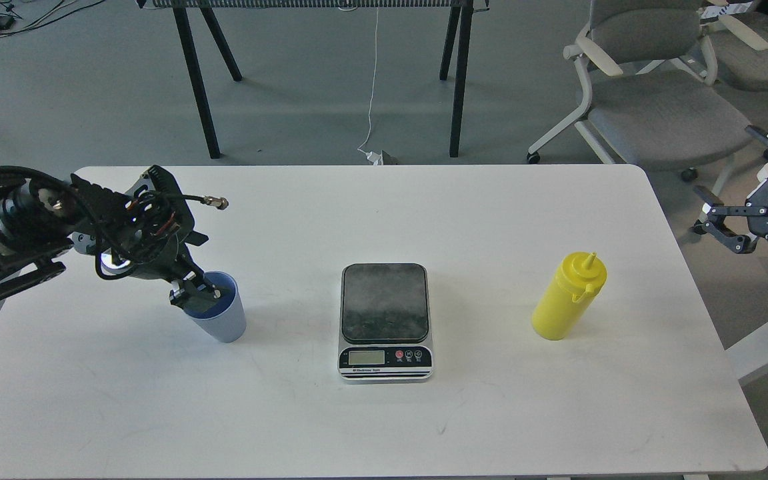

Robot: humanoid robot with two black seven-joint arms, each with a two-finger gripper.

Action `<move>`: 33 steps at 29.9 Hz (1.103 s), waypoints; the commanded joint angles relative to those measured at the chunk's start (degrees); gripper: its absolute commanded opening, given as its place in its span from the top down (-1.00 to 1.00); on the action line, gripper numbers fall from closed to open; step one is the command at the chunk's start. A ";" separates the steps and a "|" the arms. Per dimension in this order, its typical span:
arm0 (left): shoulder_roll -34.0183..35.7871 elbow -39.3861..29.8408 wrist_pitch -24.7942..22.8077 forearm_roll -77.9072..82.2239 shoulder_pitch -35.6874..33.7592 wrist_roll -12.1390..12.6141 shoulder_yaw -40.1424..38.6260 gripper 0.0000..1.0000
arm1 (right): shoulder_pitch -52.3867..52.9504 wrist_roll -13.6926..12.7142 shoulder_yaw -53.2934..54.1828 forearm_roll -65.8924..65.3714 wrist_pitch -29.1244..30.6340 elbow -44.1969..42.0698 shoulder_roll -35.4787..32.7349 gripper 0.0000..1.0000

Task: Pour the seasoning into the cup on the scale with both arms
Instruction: 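Close the left gripper on the blue cup rim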

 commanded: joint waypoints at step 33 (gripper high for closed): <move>-5.29 7.80 0.27 0.00 2.50 0.00 2.67 -0.52 | -1.26 0.00 0.27 0.00 0.00 -0.61 0.00 -0.97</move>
